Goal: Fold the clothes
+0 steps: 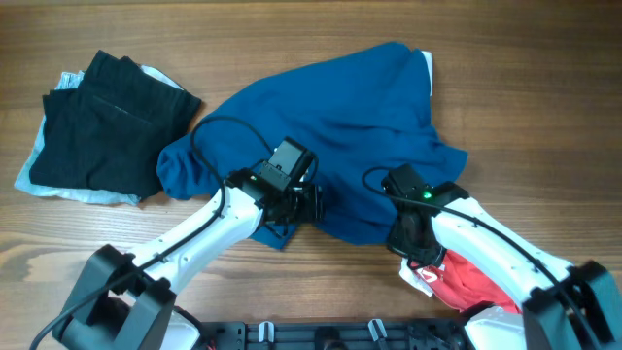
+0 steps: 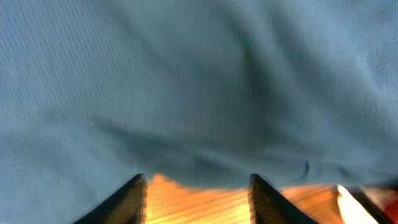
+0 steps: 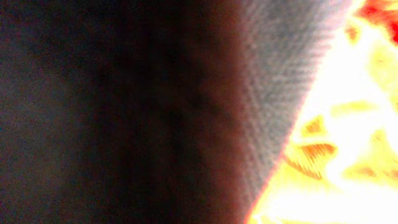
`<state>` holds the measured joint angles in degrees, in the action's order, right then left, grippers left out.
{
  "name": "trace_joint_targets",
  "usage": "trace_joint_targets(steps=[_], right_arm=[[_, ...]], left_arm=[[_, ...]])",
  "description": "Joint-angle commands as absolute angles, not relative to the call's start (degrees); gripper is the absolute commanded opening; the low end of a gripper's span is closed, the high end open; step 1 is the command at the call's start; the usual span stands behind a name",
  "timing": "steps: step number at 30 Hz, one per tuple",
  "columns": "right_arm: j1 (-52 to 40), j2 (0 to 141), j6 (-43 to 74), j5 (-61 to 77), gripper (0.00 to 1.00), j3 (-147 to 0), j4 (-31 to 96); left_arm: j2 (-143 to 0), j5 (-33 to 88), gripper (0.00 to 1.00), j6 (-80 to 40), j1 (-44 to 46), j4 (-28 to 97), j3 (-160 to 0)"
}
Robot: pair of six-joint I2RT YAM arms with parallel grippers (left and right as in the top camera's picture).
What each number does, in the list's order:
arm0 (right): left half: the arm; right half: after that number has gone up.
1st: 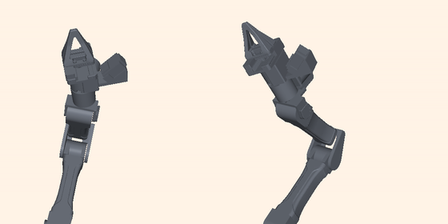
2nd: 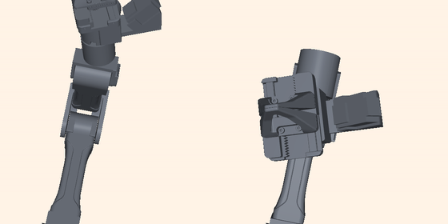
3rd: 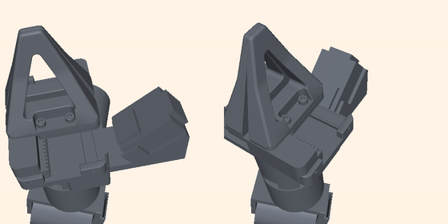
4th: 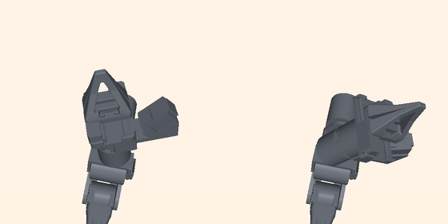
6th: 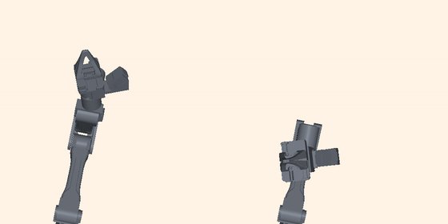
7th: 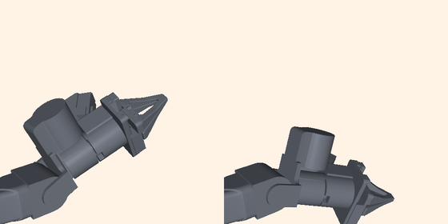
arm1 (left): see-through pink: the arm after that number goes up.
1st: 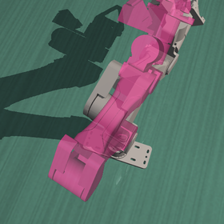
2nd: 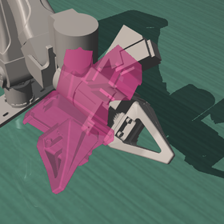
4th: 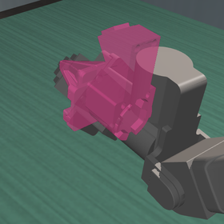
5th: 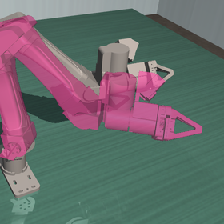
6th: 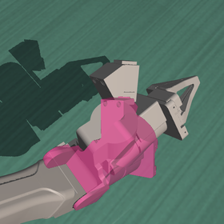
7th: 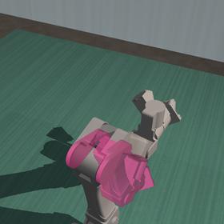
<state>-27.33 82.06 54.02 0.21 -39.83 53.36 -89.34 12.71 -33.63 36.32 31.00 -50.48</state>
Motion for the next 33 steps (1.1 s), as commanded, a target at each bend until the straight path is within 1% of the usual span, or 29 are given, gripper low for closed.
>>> trace_joint_targets(steps=[1, 2, 4, 5, 7, 9, 12, 13, 16, 20, 23, 25, 26, 30, 31, 33], right_arm=[[-27.14, 75.24, 55.09, -2.15, 0.04, -42.65, 54.74], [-27.14, 73.91, 55.09, -2.17, 0.04, -42.7, 55.0], [-27.11, 70.94, 55.9, -3.2, 0.04, -42.76, 55.7], [-26.89, 69.49, 56.05, -4.27, 0.04, -42.87, 56.23], [-25.12, 66.15, 56.69, -7.49, 0.04, -44.36, 58.57], [-20.36, 63.44, 56.99, -13.34, 0.04, -49.1, 63.05], [-11.46, 62.02, 53.93, -20.1, 0.04, -58.02, 66.81], [-4.56, 62.04, 50.61, -22.92, 0.04, -63.66, 66.87], [8.69, 62.3, 46.02, -24.14, 0.04, -71.29, 66.13], [27.42, 62.48, 42.63, -26.94, 0.04, -74.52, 64.99], [36.62, 63.79, 39.46, -25.12, 0.06, -74.52, 63.7], [40.1, 66.13, 38.54, -22.79, 0.08, -74.52, 63.53], [40.42, 67.46, 38.52, -20.18, 0.12, -74.52, 63.37], [40.36, 73.3, 31.73, -14.02, 0.45, -74.52, 62.76], [40.36, 74.13, 31.29, -13.96, 0.48, -74.52, 62.87], [40.36, 74.65, 31.24, -13.56, 0.49, -74.52, 62.7]], left_arm=[[-93.56, 7.42, 0.43, -33.87, 36.53, 28.4, -50.63], [-95.04, 7.4, 0.4, -33.85, 36.53, 28.49, -50.63], [-97.78, 7.46, 0.29, -33.89, 36.53, 28.73, -50.63], [-99.09, 7.64, 0.27, -33.89, 36.53, 28.88, -50.63], [-101.86, 8.27, 0.18, -33.89, 36.51, 29.91, -50.63], [-102.83, 8.25, 0.15, -33.89, 36.49, 31.83, -50.63], [-102.8, 8.21, 0.15, -33.87, 36.47, 33.65, -50.63], [-102.8, 8.01, 0.15, -33.87, 36.47, 34.44, -50.63], [-102.8, 7.99, 0.18, -33.87, 36.47, 35.44, -50.63], [-102.8, 8.01, 0.2, -33.87, 36.49, 36.14, -50.63], [-102.8, 8.01, 0.2, -33.87, 36.47, 36.27, -50.63], [-102.8, 8.01, 0.21, -33.87, 36.47, 36.25, -50.63], [-102.8, 8.01, 0.22, -33.87, 36.47, 36.25, -50.63], [-102.8, 8.03, 0.25, -33.87, 36.49, 36.29, -50.63], [-102.8, 8.03, 0.26, -33.87, 36.49, 36.29, -50.63], [-102.8, 8.03, 0.27, -33.87, 36.49, 36.29, -50.63]])
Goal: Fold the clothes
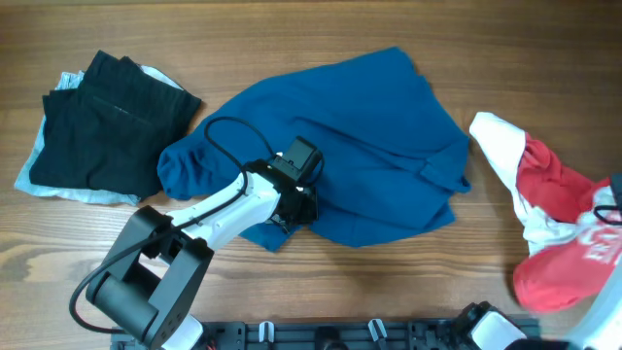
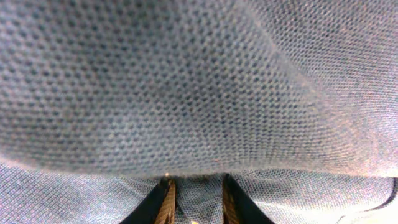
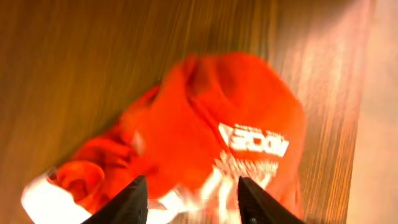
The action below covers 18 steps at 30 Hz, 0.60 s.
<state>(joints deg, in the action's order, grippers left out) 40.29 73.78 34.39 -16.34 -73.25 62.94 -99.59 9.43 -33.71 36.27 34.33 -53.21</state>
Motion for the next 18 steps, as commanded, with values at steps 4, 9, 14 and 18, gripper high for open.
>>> trace_joint_targets(steps=[4, 9, 14, 18], right_arm=[[40.34, 74.43, 20.01, 6.74, 0.6, -74.56, 56.05], [34.13, 77.97, 10.41, 15.46, 0.67, -74.5, 56.47], [27.51, 87.33, 10.72, 4.19, 0.85, -74.5, 57.34], [27.07, 96.33, 13.89, -2.11, 0.89, -74.5, 56.1]], left_arm=[[-102.8, 8.03, 0.29, -33.89, 36.49, 36.23, -50.63], [-102.8, 8.14, 0.4, -33.89, 36.49, 36.25, -50.63], [-102.8, 8.71, 0.45, -33.89, 36.49, 36.27, -50.63], [-102.8, 9.56, 0.47, -33.89, 36.49, 36.25, -50.63]])
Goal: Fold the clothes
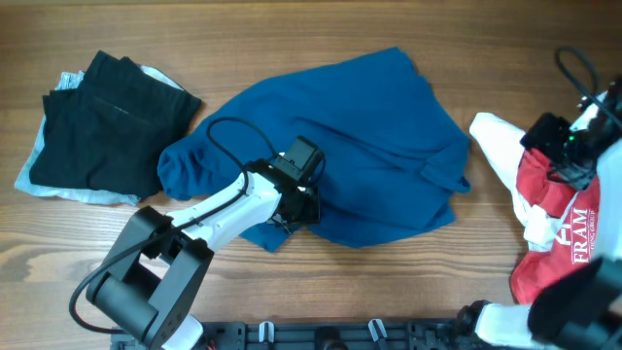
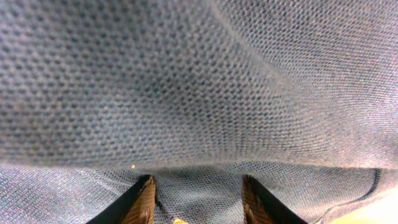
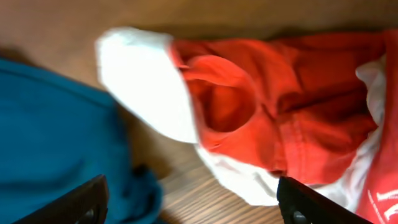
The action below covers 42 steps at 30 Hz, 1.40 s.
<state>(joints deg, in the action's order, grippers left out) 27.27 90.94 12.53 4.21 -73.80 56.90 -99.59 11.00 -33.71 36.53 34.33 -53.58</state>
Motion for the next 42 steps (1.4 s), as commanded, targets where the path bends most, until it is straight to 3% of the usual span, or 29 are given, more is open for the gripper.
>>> trace_joint_targets(steps=[1, 9, 11, 12, 15, 20, 27, 29, 30, 31, 32, 33, 34, 40, 41, 42], right_arm=[[27.0, 97.84, 13.87, -2.11, 0.89, -74.5, 55.72], [26.46, 110.43, 13.91, 0.03, 0.91, -74.5, 49.17], [25.96, 112.07, 13.89, -0.03, 0.86, -74.5, 47.29], [25.8, 112.66, 13.91, -0.01, 0.76, -74.5, 46.19], [25.82, 112.55, 15.49, 0.03, 0.04, -74.61, 44.6], [26.72, 106.96, 17.54, -0.47, 0.04, -80.62, 45.25], [27.42, 96.23, 24.12, -15.38, 0.04, -96.38, 40.38], [27.64, 96.75, 28.8, -21.06, 0.11, -96.42, 40.64], [27.99, 97.25, 30.17, -21.63, 0.2, -96.42, 41.08], [28.34, 97.8, 30.46, -21.32, 0.4, -96.42, 41.67], [28.73, 98.32, 30.57, -20.43, 0.69, -96.42, 42.59], [28.91, 98.7, 30.44, -19.35, 0.89, -96.42, 43.11], [28.95, 98.96, 28.71, -16.51, 0.99, -96.38, 44.42], [28.56, 99.02, 19.88, 0.34, 0.98, -95.61, 51.72], [28.16, 99.02, 17.5, 3.7, 0.92, -94.8, 52.6], [27.2, 99.02, 12.16, 8.95, 0.71, -92.97, 52.99]], left_arm=[[-102.8, 9.56, 0.48, -33.89, 36.49, 36.23, -50.63], [-102.8, 9.56, 0.5, -33.89, 36.49, 36.23, -50.63], [-102.8, 9.56, 0.51, -33.89, 36.49, 36.23, -50.63], [-102.8, 9.56, 0.51, -33.89, 36.49, 36.23, -50.63], [-102.8, 9.58, 0.51, -33.89, 36.49, 36.25, -50.63], [-102.8, 9.8, 0.51, -33.89, 36.49, 36.25, -50.63], [-102.8, 10.28, 0.51, -33.89, 36.49, 36.25, -50.63], [-102.8, 10.9, 0.51, -33.89, 36.49, 36.27, -50.63], [-102.8, 10.9, 0.52, -33.89, 36.49, 36.29, -50.63], [-102.8, 10.96, 0.52, -33.89, 36.49, 36.29, -50.63], [-102.8, 11.11, 0.52, -33.89, 36.49, 36.29, -50.63], [-102.8, 11.11, 0.53, -33.89, 36.49, 36.29, -50.63], [-102.8, 11.09, 0.54, -33.89, 36.49, 36.29, -50.63], [-102.8, 11.11, 0.55, -33.89, 36.49, 36.27, -50.63], [-102.8, 11.09, 0.55, -33.89, 36.49, 36.27, -50.63], [-102.8, 11.09, 0.55, -33.89, 36.49, 36.27, -50.63]])
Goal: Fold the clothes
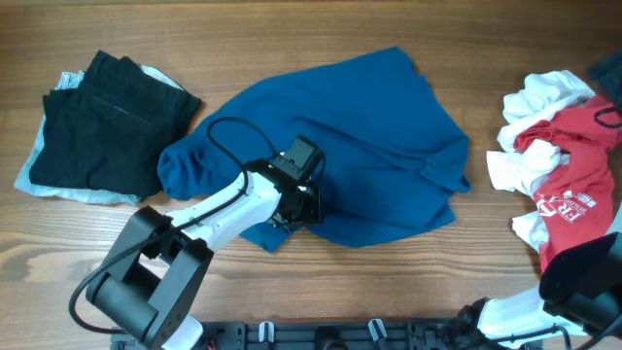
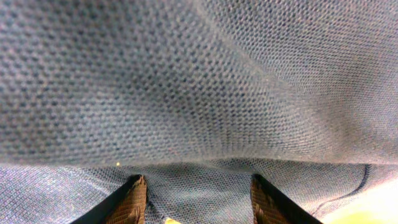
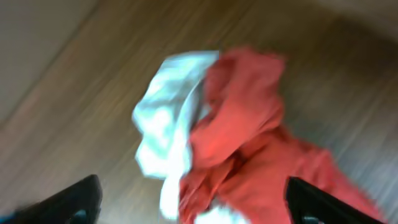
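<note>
A blue shirt lies crumpled and spread in the middle of the table. My left gripper sits low on its front part. In the left wrist view blue knit fills the frame, and the left gripper is open with cloth between its fingers. A red and white shirt lies bunched at the right edge. My right gripper hangs open above that red and white shirt, holding nothing, in a blurred view.
A folded stack of black clothes on a pale garment rests at the far left. Bare wooden table shows along the back and between the blue shirt and the red one. The left arm's cable loops over the blue shirt.
The red and white shirt now lies bunched farther right and back. My right gripper was over its left part and is now higher, near the right edge. The left jaws stand slightly wider.
First my right gripper was at the blue shirt's front edge, by the red shirt lying near the front. Then the red shirt lay out at the far right while the left jaws stood narrow on blue cloth. The left jaws have since widened, and the red shirt is bunched.
</note>
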`<state>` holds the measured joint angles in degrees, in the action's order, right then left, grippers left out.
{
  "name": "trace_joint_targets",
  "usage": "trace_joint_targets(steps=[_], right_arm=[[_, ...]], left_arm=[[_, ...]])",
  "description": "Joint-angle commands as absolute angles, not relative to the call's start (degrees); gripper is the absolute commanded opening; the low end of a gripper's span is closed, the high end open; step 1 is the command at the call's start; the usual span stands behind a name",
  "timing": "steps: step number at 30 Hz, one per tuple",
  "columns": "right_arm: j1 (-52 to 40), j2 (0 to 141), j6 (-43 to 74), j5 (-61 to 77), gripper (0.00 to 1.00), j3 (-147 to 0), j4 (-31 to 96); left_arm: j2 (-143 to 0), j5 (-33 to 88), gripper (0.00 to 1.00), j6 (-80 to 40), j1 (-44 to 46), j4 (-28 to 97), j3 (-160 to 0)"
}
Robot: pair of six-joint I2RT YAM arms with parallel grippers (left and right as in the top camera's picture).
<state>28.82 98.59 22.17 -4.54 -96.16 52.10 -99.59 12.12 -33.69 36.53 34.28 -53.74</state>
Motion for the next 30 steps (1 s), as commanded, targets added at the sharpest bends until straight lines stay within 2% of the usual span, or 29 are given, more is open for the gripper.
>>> trace_joint_targets(steps=[1, 2, 3, 6, 7, 10, 12, 18, 21, 25, 29, 30], right_arm=[[26.59, 99.13, 10.02, 10.31, 0.44, -91.79, 52.97], [25.32, 99.33, 8.93, 10.39, 0.29, -89.54, 52.66], [24.18, 99.63, 8.03, 10.41, 0.19, -87.26, 51.79], [21.87, 101.32, 6.48, 10.22, 0.07, -81.23, 47.11], [20.84, 104.05, 6.15, 10.17, 0.07, -77.45, 42.46], [20.86, 108.49, 6.37, 8.78, 0.09, -76.03, 39.24], [21.04, 112.03, 11.05, -0.8, 0.1, -76.03, 39.07], [26.83, 113.21, 23.24, -18.02, 0.12, -76.18, 42.24], [33.17, 111.33, 28.12, -18.35, 0.14, -77.78, 45.12], [39.55, 108.09, 28.95, -13.61, 0.15, -80.07, 46.33], [41.98, 104.62, 31.68, -13.96, 0.17, -82.32, 47.97], [41.93, 103.39, 30.65, -9.8, 0.17, -83.26, 47.53]], left_arm=[[-102.8, 11.11, 0.55, -33.89, 36.49, 36.25, -50.63], [-102.8, 11.09, 0.55, -33.89, 36.49, 36.23, -50.63], [-102.8, 11.09, 0.55, -33.89, 36.49, 36.23, -50.63], [-102.8, 11.11, 0.55, -33.89, 36.49, 36.25, -50.63], [-102.8, 11.11, 0.55, -33.89, 36.49, 36.25, -50.63], [-102.8, 11.11, 0.55, -33.89, 36.49, 36.25, -50.63], [-102.8, 11.16, 0.55, -33.89, 36.49, 36.27, -50.63], [-102.8, 12.4, 0.55, -33.89, 36.49, 36.27, -50.63], [-102.8, 12.4, 0.56, -33.89, 36.49, 36.25, -50.63], [-102.8, 12.4, 0.57, -33.89, 36.49, 36.25, -50.63], [-102.8, 12.43, 0.58, -33.87, 36.49, 36.29, -50.63], [-102.8, 12.4, 0.58, -33.87, 36.49, 36.29, -50.63]])
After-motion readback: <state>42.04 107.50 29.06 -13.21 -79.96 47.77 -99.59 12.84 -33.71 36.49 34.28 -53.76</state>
